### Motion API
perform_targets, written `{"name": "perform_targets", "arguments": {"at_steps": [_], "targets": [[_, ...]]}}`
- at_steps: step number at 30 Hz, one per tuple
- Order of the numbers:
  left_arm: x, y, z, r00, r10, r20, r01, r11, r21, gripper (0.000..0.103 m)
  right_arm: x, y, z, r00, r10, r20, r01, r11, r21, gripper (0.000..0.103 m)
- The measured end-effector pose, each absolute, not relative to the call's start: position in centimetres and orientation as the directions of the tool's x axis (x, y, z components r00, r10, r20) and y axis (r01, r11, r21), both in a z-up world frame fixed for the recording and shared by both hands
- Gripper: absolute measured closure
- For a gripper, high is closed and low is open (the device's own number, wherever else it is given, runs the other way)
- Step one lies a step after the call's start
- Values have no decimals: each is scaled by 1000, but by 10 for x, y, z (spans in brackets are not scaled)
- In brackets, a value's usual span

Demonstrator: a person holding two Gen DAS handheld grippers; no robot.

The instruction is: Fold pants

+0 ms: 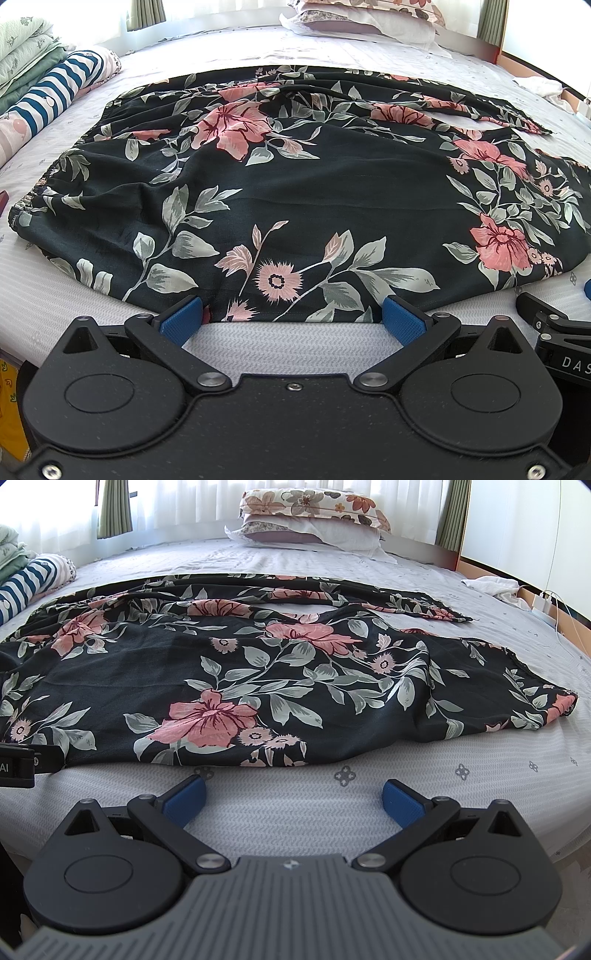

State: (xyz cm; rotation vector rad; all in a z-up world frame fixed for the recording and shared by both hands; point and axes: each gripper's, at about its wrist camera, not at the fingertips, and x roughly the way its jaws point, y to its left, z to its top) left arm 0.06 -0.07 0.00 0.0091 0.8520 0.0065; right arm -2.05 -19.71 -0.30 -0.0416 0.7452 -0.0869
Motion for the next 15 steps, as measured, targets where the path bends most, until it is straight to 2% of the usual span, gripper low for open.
{"name": "perform_targets", "arguments": {"at_steps": [15], "targets": [[2,0,-1,654,8,-757,-7,1000,5,0,-20,-201,-3,736,-72,-673,50,997,-52,0]]}}
